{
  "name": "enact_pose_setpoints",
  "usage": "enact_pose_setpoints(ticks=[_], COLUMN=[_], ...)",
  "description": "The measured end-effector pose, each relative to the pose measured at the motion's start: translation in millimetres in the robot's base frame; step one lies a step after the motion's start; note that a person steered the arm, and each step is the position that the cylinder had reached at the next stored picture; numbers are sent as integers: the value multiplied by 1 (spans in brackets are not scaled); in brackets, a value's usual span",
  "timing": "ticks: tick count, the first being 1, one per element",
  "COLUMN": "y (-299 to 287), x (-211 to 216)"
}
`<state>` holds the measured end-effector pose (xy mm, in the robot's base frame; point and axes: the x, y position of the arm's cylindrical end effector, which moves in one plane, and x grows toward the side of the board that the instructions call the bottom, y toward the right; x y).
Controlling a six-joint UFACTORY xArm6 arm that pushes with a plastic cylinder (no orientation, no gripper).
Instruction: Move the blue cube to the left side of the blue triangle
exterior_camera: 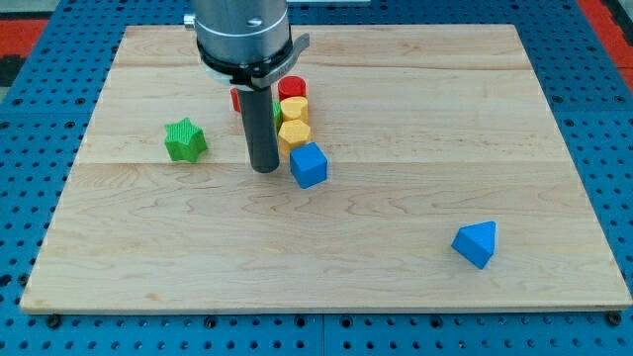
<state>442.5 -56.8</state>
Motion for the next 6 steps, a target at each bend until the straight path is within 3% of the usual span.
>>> enact_pose_setpoints(ticks=[1, 2, 4, 5, 6], y=[100, 158, 114, 147, 144], x=[-6, 42, 68, 86, 79])
